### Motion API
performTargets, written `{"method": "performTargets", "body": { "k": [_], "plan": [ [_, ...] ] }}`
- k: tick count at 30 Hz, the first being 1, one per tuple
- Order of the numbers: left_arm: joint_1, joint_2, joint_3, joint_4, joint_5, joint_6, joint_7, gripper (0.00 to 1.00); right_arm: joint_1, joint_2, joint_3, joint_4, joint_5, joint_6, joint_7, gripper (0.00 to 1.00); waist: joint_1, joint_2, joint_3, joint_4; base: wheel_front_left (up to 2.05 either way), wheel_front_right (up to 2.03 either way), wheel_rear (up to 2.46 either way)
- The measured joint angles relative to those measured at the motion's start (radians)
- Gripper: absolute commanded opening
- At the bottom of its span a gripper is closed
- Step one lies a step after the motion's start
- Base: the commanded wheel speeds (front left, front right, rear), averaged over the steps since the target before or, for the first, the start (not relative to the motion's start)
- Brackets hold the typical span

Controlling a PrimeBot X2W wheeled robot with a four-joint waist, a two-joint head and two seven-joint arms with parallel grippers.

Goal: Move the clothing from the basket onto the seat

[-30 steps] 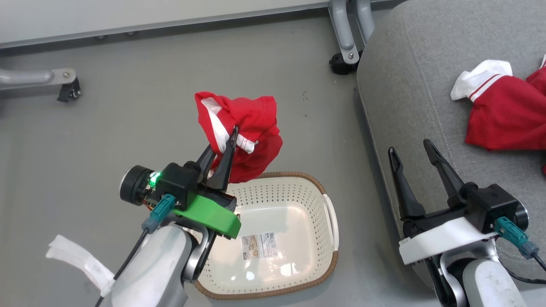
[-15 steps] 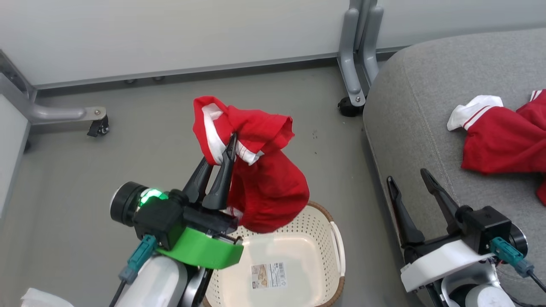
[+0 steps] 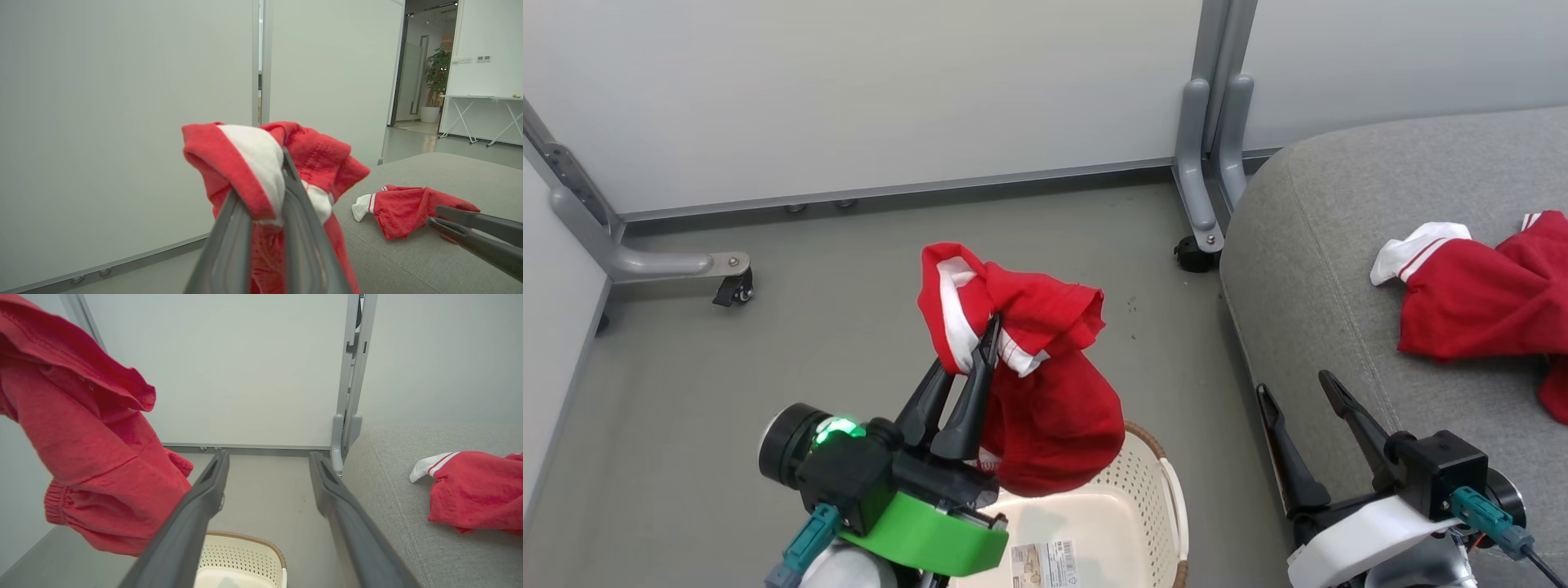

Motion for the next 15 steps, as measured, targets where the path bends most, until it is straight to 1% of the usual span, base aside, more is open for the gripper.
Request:
{"method": "performTargets", "body": {
  "k": [15],
  "plan": [
    [0.011, 0.005, -0.008, -0.018, -0.012, 0.002, 0.007, 0.00, 0.008, 0.008, 0.004, -0.003, 0.004, 0.000, 0.007, 1.00, 0.0000, 0.0000, -0.004, 0.009, 0.00, 0.00, 0.00]
  ]
}}
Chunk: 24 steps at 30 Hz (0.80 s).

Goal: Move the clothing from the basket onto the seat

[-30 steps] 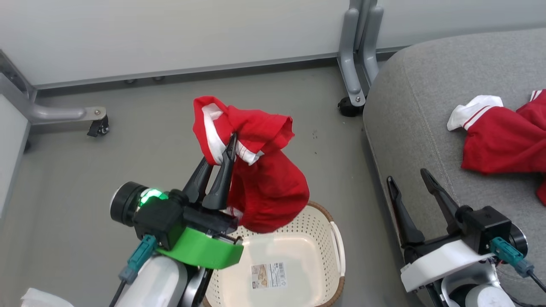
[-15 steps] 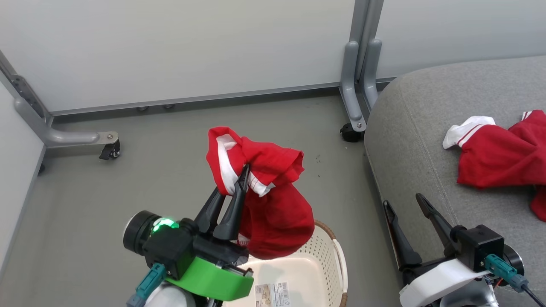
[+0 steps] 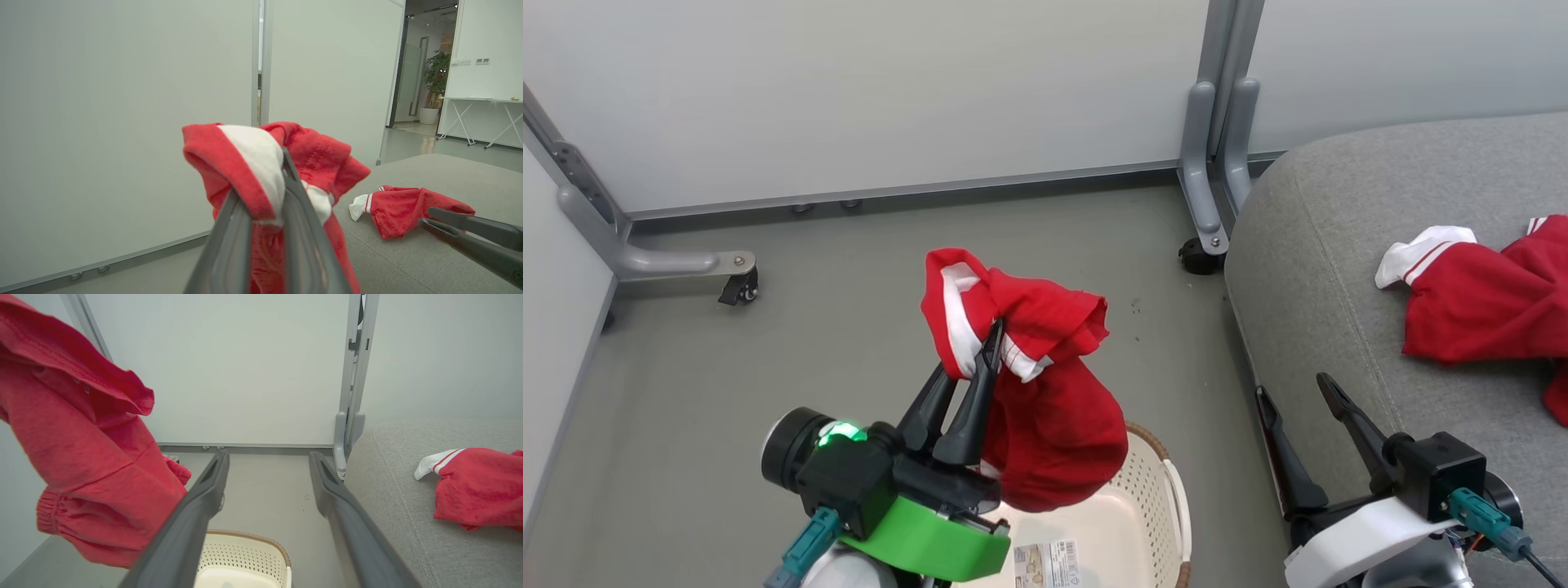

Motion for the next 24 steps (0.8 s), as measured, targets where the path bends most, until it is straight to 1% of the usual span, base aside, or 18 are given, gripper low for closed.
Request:
{"method": "performTargets", "body": {
  "k": [4, 7, 16, 19, 24],
  "plan": [
    [0.000, 0.002, -0.004, -0.001, 0.000, 0.000, 0.000, 0.00, 0.000, 0.000, 0.018, 0.000, 0.002, 0.000, 0.004, 1.00, 0.0000, 0.0000, 0.002, 0.002, 0.00, 0.00, 0.00],
    [-0.002, 0.002, -0.006, -0.003, -0.001, -0.002, 0.000, 0.00, -0.006, -0.007, 0.056, 0.000, 0.013, 0.000, 0.010, 1.00, 0.0000, 0.0000, 0.004, 0.005, 0.00, 0.00, 0.00],
    [-0.019, 0.003, -0.014, -0.008, -0.002, -0.005, -0.001, 0.00, -0.105, -0.048, 0.319, 0.024, 0.093, 0.000, 0.020, 1.00, 0.0000, 0.0000, 0.020, 0.019, 0.00, 0.00, 0.00],
    [-0.021, 0.003, -0.019, -0.007, -0.002, -0.008, -0.001, 0.00, -0.156, -0.058, 0.386, 0.052, 0.112, 0.000, 0.011, 1.00, 0.0000, 0.0000, 0.025, 0.027, 0.00, 0.00, 0.00],
    [-0.025, -0.002, -0.032, -0.006, -0.001, -0.012, -0.002, 0.00, -0.261, -0.062, 0.449, 0.119, 0.129, 0.000, -0.011, 1.00, 0.0001, 0.0000, 0.035, 0.039, 0.00, 0.00, 0.00]
  ]
}}
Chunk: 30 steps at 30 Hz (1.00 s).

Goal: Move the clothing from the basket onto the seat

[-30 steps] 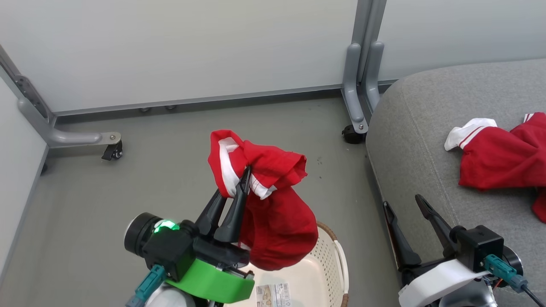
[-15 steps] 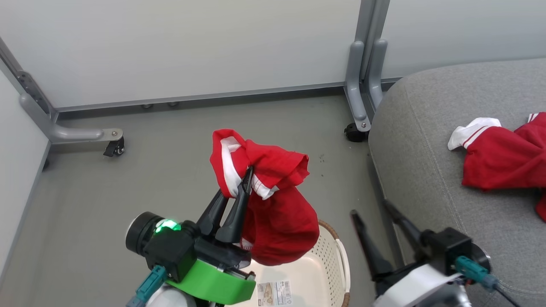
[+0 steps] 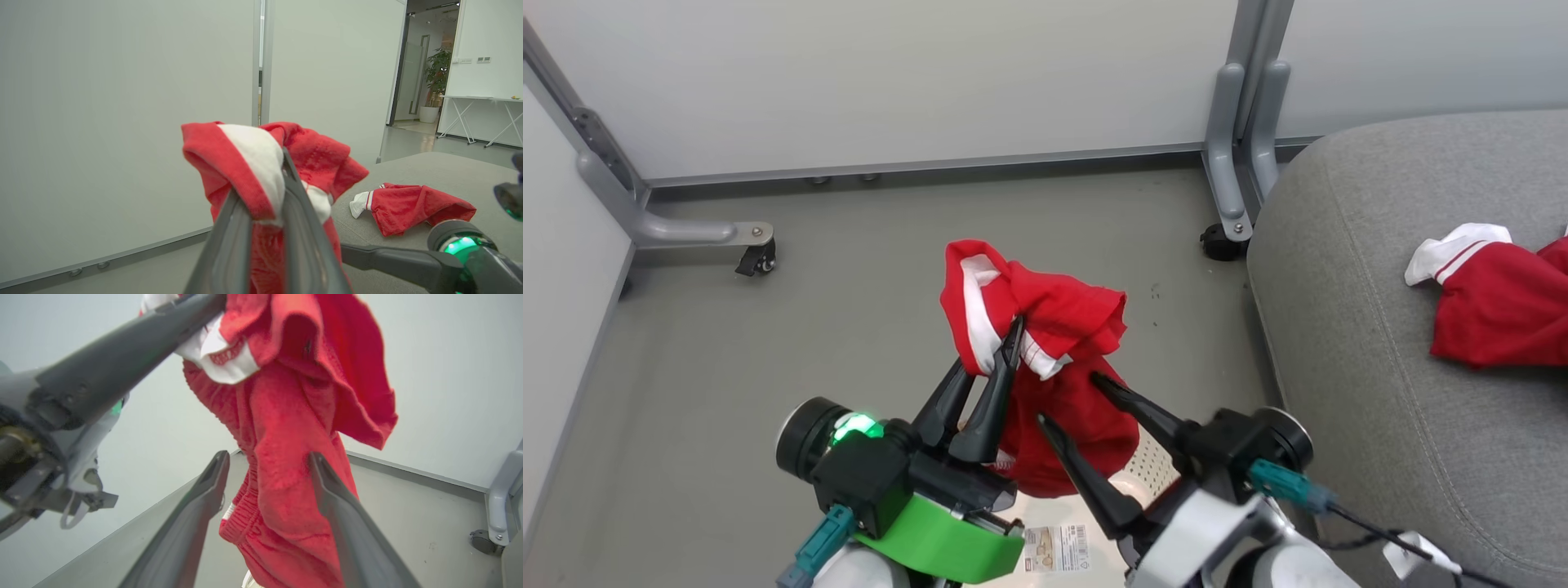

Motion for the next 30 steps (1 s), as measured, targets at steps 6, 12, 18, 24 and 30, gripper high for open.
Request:
{"method": "performTargets", "body": {
  "k": [6, 12, 18, 24, 30],
  "plan": [
    [-0.017, -0.010, -0.020, 0.004, 0.000, -0.013, -0.001, 0.00, -0.108, 0.015, 0.035, 0.111, 0.014, 0.000, -0.031, 1.00, 0.0000, 0.0000, 0.015, 0.017, 0.00, 0.00, 0.00],
    [-0.028, -0.018, -0.035, 0.010, -0.001, -0.022, -0.001, 0.00, -0.186, 0.040, 0.069, 0.208, 0.039, 0.000, -0.071, 0.00, 0.0000, 0.0000, 0.027, 0.028, 0.00, 0.00, 0.00],
    [-0.032, -0.020, -0.040, 0.016, -0.005, -0.025, -0.001, 0.00, -0.224, 0.048, 0.090, 0.269, 0.058, 0.000, -0.100, 0.00, 0.0000, 0.0000, 0.029, 0.033, 0.00, 0.00, 0.00],
    [-0.032, -0.020, -0.040, 0.020, -0.014, -0.025, -0.002, 0.00, -0.240, 0.049, 0.096, 0.295, 0.067, 0.000, -0.114, 0.00, 0.0000, 0.0000, 0.029, 0.029, 0.00, 0.00, 0.00],
    [-0.033, -0.018, -0.040, 0.021, -0.022, -0.025, -0.002, 0.00, -0.249, 0.050, 0.100, 0.309, 0.070, 0.000, -0.122, 0.00, 0.0000, 0.0000, 0.031, 0.025, 0.00, 0.00, 0.00]
  ]
}}
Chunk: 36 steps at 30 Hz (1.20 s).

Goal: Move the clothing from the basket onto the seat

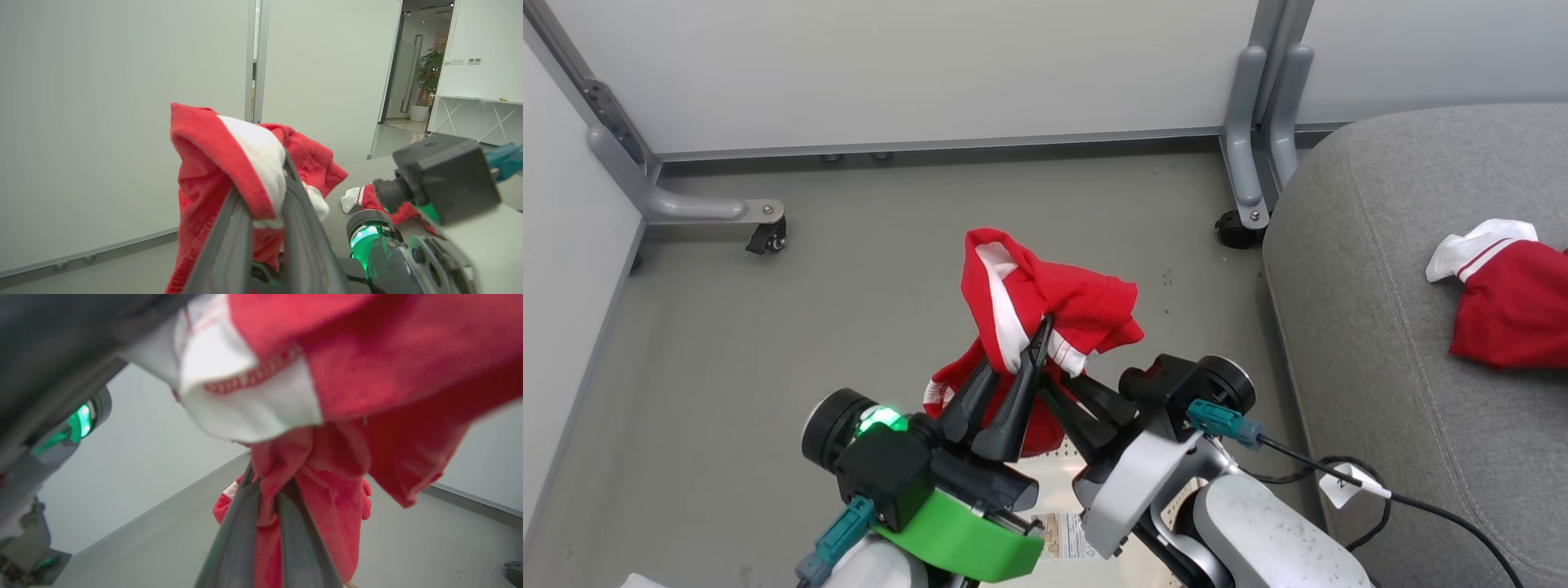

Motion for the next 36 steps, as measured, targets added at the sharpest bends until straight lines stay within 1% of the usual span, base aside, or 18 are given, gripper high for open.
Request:
{"method": "performTargets", "body": {
  "k": [8, 9, 10, 18, 22, 28, 36],
  "plan": [
    [0.000, 0.007, -0.007, 0.002, -0.008, -0.001, 0.011, 0.00, -0.008, -0.006, -0.002, 0.006, 0.005, 0.000, -0.006, 0.00, 0.0000, 0.0000, -0.001, 0.000, 0.00, 0.00, 0.00],
    [-0.001, 0.008, -0.007, 0.000, -0.008, -0.001, 0.011, 0.25, -0.008, -0.007, -0.005, 0.006, 0.004, 0.000, -0.009, 0.00, 0.0000, 0.0000, -0.001, 0.000, 0.00, 0.00, 0.00],
    [-0.001, 0.010, -0.007, -0.002, -0.008, 0.000, 0.014, 1.00, -0.009, -0.009, -0.008, 0.006, 0.003, 0.000, -0.009, 0.00, 0.0000, 0.0000, -0.002, 0.000, 0.00, 0.00, 0.00],
    [0.004, 0.033, -0.019, -0.018, 0.000, 0.011, 0.031, 1.00, -0.011, -0.033, -0.064, 0.016, -0.016, 0.000, -0.022, 0.00, 0.0000, 0.0000, -0.008, -0.007, 0.00, 0.00, 0.00],
    [0.029, 0.059, -0.038, -0.017, 0.005, 0.012, 0.053, 1.00, -0.010, -0.043, -0.100, 0.023, -0.023, 0.000, -0.023, 0.00, 0.0000, 0.0000, -0.010, -0.017, 0.00, 0.00, 0.00],
    [0.068, 0.088, -0.081, -0.005, -0.001, -0.010, 0.094, 1.00, 0.001, -0.058, -0.140, 0.029, -0.032, 0.000, -0.023, 0.00, 0.0000, 0.0000, -0.009, -0.033, 0.00, 0.00, 0.00],
    [0.093, 0.098, -0.125, 0.029, 0.007, -0.019, 0.114, 1.00, 0.032, -0.062, -0.157, 0.025, -0.040, 0.000, -0.020, 0.00, 0.0000, 0.0000, -0.006, -0.045, 0.00, 0.00, 0.00]
  ]
}}
